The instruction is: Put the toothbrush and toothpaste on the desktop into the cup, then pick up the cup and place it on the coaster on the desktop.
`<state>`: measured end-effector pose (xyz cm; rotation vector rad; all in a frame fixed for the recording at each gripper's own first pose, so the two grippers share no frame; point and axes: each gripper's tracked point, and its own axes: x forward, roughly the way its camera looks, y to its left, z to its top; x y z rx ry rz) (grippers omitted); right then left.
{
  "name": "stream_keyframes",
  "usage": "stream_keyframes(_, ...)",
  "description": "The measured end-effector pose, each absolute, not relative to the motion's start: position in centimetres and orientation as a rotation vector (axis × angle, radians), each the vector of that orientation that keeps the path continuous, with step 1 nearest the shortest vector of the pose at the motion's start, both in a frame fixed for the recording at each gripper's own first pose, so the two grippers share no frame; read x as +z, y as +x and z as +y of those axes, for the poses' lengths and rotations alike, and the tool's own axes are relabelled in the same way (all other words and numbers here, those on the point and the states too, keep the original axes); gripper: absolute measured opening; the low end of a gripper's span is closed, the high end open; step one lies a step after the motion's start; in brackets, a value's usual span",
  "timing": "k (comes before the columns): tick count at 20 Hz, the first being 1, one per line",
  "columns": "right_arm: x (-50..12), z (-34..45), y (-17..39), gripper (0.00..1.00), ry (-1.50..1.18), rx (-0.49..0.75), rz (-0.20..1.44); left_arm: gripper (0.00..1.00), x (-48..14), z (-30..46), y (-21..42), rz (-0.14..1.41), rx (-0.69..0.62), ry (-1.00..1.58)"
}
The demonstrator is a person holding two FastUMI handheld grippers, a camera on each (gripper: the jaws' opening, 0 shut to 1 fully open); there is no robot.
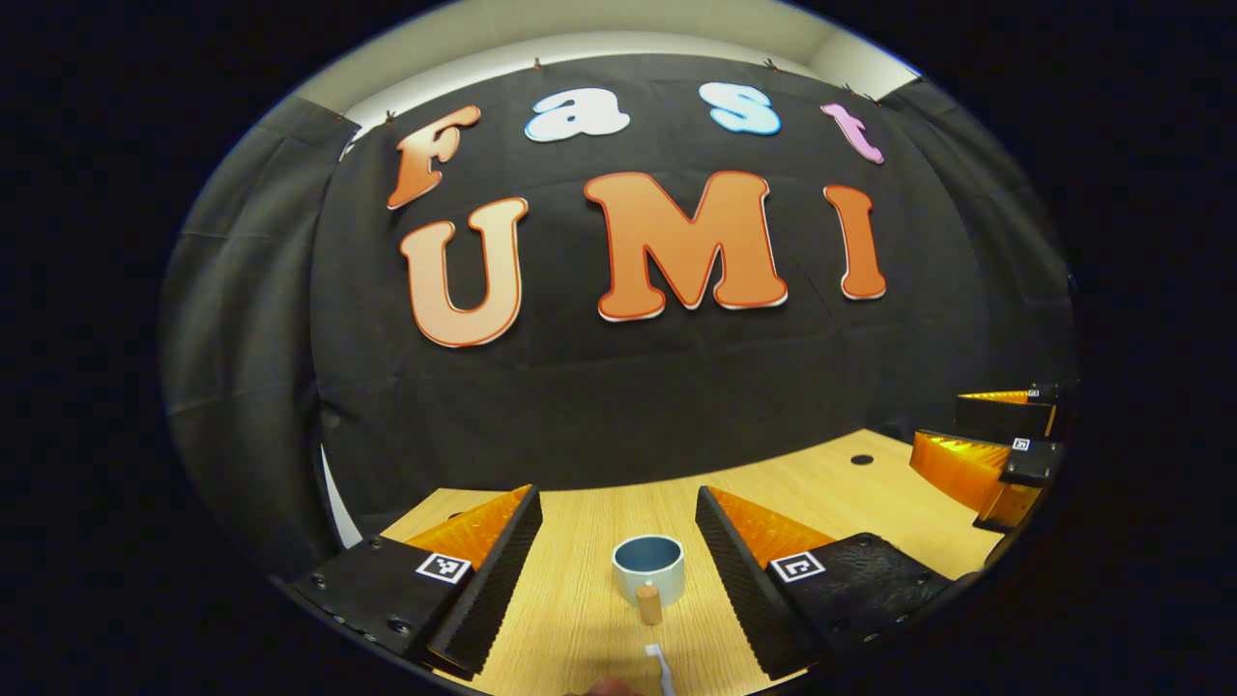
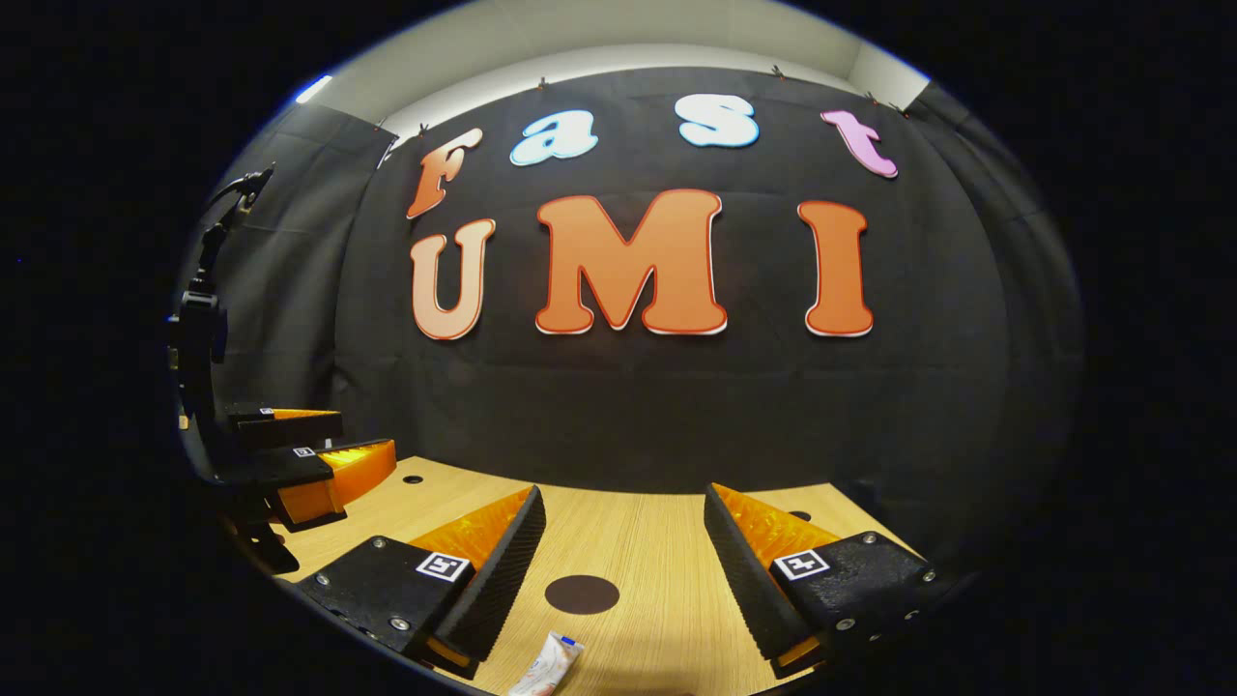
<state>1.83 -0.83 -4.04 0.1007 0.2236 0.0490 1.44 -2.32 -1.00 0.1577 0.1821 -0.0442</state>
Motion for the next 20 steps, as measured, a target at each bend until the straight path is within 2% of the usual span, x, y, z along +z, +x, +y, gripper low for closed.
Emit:
stream_keyframes(10,-11.5,1.0,1.6,0.96,0.022,0.154,0.566,0.99,-10.0,-1.9,1.0,0.550,-0.084,0.126)
stream_keyframes(14,-15.7,3.3,-0.2,0.94,0.046,0.240,0.749,0.99,-14.0,-3.1,-0.5,0.700,-0.134,0.066)
stream_keyframes(20,-18.8,5.0,-1.4,0.88,0.038,0.302,0.901,1.00,-18.2,-3.6,-2.5,0.944,-0.128,-0.014)
